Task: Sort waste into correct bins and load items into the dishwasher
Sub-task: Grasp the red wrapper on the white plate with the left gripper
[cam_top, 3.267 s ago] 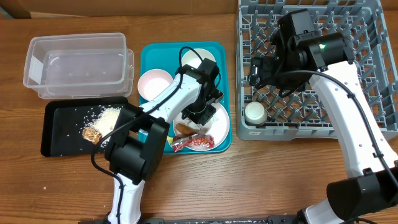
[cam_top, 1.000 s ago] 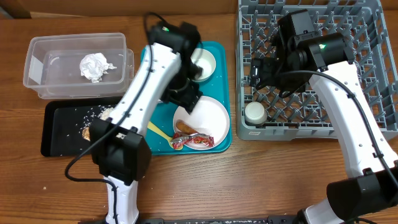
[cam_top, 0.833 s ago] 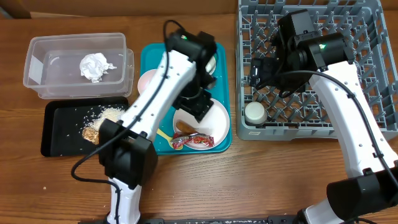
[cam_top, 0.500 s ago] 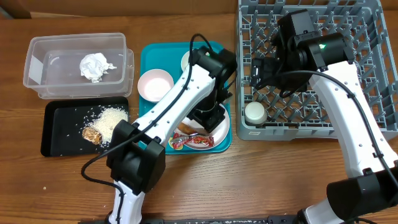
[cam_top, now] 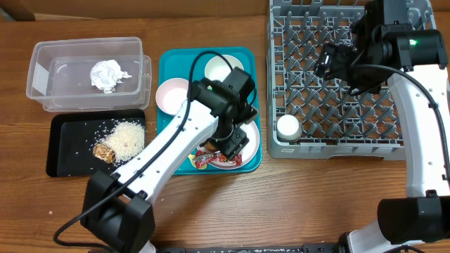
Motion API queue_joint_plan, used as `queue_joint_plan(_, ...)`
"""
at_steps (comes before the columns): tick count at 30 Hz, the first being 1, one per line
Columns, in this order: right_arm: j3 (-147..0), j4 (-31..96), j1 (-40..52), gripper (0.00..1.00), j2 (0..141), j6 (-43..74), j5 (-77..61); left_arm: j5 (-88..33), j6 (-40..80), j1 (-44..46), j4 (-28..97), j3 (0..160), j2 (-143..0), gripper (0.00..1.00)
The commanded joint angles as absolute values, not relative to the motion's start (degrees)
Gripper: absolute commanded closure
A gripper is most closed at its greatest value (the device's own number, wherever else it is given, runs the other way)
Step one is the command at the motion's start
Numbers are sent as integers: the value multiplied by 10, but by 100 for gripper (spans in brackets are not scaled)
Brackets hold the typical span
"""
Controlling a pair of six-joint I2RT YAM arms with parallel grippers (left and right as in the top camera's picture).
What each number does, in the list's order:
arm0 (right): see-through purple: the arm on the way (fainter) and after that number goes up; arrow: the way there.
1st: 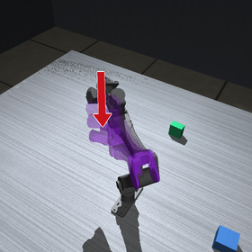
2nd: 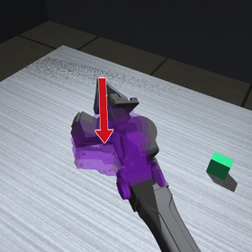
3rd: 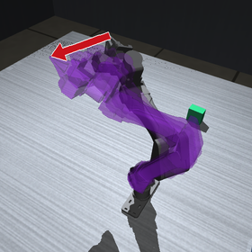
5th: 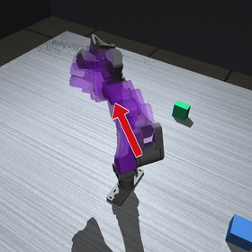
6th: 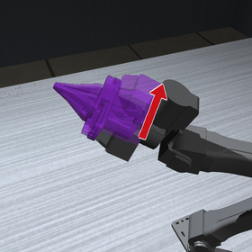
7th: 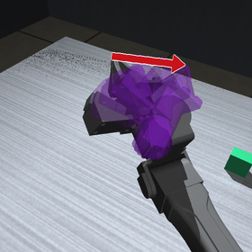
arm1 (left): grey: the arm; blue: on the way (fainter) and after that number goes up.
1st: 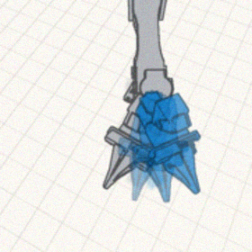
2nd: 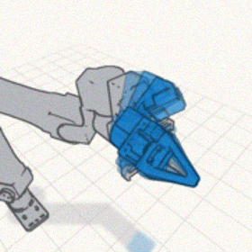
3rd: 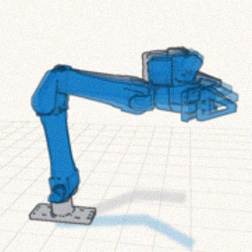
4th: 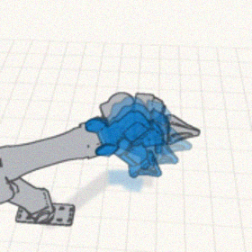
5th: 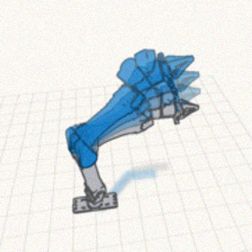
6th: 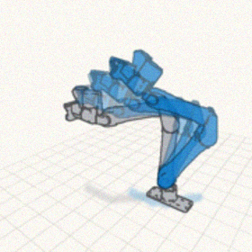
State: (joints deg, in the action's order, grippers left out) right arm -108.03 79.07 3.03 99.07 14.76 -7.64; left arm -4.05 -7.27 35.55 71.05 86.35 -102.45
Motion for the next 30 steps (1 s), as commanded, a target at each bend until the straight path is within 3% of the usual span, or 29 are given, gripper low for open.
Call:
queue_joint_plan(1,-1095,793,31,0,988,145,-91,-88,-98,357,694,811,-1037,32)
queue_joint_plan(11,-1095,796,31,0,988,145,-91,-101,-99,357,630,774,-1038,28)
queue_joint_plan(16,-1095,800,31,0,988,145,-91,-83,-99,357,581,726,-1038,32)
queue_joint_plan(18,-1095,800,31,0,988,145,-91,-70,-97,357,571,721,-1038,44)
queue_joint_plan(21,-1095,801,31,0,988,145,-91,-59,-91,356,557,723,-1037,89)
queue_joint_plan(22,-1095,801,31,0,988,145,-91,-50,-80,356,554,725,-1037,96)
queue_joint_plan(30,-1095,806,31,0,988,145,-91,-36,-36,355,600,818,-1037,96)
